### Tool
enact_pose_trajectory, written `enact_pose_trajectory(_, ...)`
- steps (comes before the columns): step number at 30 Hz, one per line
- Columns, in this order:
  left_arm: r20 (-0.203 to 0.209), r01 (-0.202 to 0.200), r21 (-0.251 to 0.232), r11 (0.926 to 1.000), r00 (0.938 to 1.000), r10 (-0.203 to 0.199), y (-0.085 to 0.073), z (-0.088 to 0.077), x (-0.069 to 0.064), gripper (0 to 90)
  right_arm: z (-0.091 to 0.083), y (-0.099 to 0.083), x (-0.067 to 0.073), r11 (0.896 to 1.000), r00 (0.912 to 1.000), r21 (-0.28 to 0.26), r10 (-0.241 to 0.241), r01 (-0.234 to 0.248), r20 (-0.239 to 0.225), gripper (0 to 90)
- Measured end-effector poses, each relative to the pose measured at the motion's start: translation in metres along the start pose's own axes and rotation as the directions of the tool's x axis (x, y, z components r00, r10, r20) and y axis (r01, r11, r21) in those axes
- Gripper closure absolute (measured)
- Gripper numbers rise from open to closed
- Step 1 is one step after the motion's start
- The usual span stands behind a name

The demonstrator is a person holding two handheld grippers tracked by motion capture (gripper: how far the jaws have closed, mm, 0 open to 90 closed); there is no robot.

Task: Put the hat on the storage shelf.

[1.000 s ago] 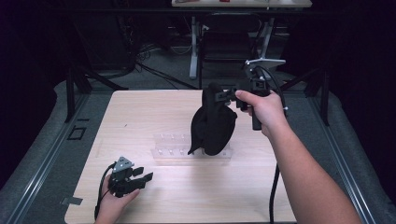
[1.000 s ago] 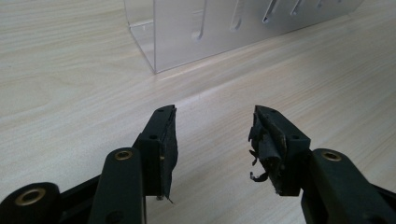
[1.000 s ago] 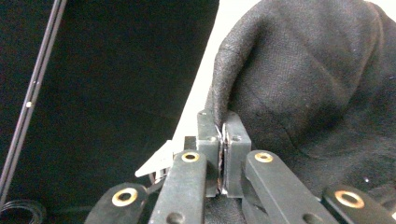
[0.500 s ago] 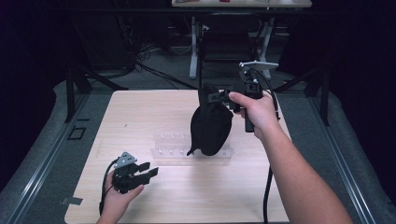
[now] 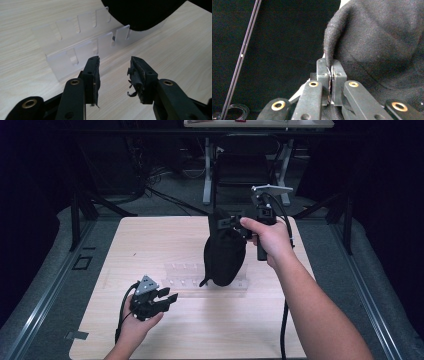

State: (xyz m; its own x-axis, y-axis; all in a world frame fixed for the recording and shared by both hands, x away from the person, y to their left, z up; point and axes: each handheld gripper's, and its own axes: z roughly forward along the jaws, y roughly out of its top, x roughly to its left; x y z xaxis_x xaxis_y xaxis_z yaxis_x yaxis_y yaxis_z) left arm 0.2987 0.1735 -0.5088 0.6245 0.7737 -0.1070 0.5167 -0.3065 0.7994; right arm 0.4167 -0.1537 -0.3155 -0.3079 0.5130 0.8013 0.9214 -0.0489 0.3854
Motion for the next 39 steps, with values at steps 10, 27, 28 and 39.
enact_pose_trajectory(10,0.019,-0.041,-0.018,0.999,0.999,0.042,0.01,0.004,-0.01,63.9,0.008,0.001,0.007,1.0,0.9999,0.005,-0.01,0.01,0.011,87.9)
enact_pose_trajectory(27,0.055,-0.114,-0.045,0.9924,0.9916,0.117,0.034,0.01,-0.034,63.9,0.018,0.002,0.014,1.0,0.9998,0.007,-0.017,0.017,0.014,87.8)
enact_pose_trajectory(28,0.062,-0.122,-0.045,0.9915,0.9903,0.125,0.038,0.012,-0.037,63.9,0.019,0.003,0.015,1.0,0.9997,0.007,-0.019,0.019,0.014,87.8)
enact_pose_trajectory(39,0.058,-0.161,-0.037,0.9863,0.9849,0.163,0.047,0.027,-0.05,71.4,0.024,0.003,0.018,1.0,0.9997,0.009,-0.021,0.021,0.011,87.6)
